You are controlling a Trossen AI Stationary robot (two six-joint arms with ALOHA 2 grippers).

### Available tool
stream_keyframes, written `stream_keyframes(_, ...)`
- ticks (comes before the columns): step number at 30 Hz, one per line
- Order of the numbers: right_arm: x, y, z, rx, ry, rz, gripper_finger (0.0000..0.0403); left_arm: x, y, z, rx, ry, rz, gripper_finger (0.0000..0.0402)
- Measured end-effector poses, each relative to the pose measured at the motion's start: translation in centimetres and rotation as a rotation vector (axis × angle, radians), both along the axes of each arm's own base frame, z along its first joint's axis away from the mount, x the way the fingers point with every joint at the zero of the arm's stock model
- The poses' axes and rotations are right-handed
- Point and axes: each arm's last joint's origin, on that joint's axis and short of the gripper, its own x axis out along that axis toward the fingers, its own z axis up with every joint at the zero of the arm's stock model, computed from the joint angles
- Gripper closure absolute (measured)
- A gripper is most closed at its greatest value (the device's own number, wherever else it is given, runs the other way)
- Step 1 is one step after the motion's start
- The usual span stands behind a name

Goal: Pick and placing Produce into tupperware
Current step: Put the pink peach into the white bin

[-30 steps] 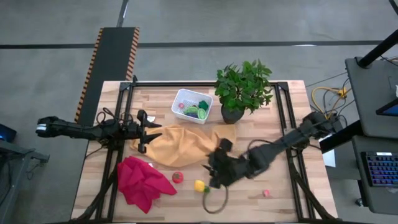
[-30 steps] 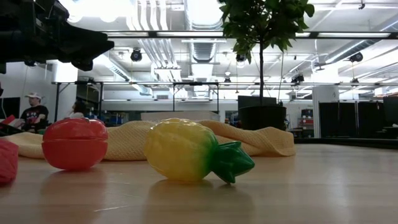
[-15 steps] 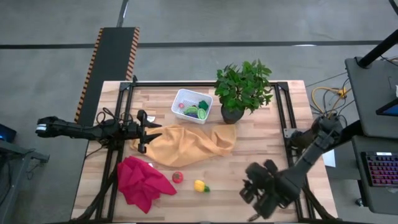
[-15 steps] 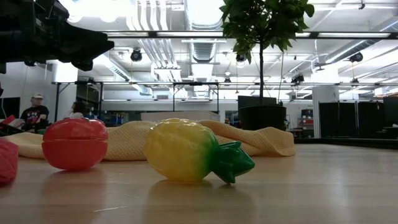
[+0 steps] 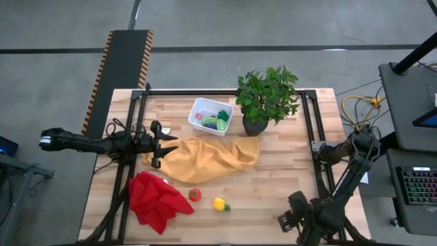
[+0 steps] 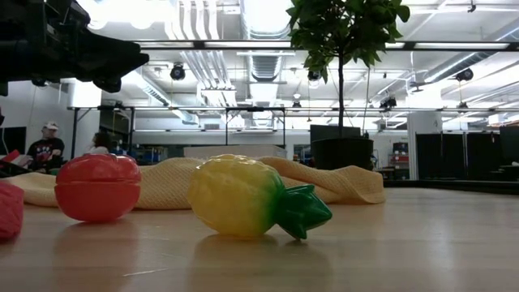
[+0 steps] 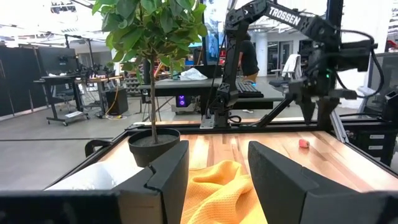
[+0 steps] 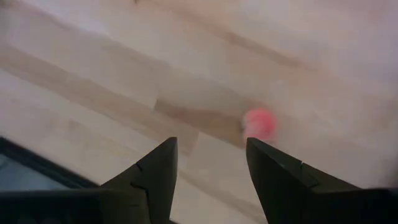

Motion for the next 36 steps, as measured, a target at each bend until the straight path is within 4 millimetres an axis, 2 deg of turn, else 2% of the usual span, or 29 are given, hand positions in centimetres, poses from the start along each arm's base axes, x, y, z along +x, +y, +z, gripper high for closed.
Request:
stream_keyframes(5, -0.1, 0.0, -2.9, 0.037, -0.02, -0.011, 0.022, 0.0, 0.0, 0.0, 0.0, 0.0, 0.001, 0.0249)
stream_keyframes(11, -0.5, -0.6, -4.5, 0.006, 0.029, -0.031, 0.022, 0.0, 0.0, 0.0, -0.003, 0.001, 0.0, 0.0249)
stream_keyframes(17, -0.8, -0.7, -4.7, 0.019, 0.085, -0.033, 0.022, 0.0, 0.0, 0.0, -0.005, 0.0, 0.0, 0.0249)
stream_keyframes(27, -0.6, -0.4, -3.0, -0.005, 0.108, -0.034, 0.022, 0.0, 0.0, 0.0, -0.005, 0.0, 0.0, 0.0249)
stream_keyframes(32, -0.9, -0.2, -3.1, 0.044, 0.207, -0.039, 0.022, 0.0, 0.0, 0.0, -0.005, 0.0, 0.0, 0.0249)
stream_keyframes(36, -0.9, 0.0, -3.6, 0.041, 0.219, -0.04, 0.022, 0.0, 0.0, 0.0, -0.005, 0.0, 0.0, 0.0249)
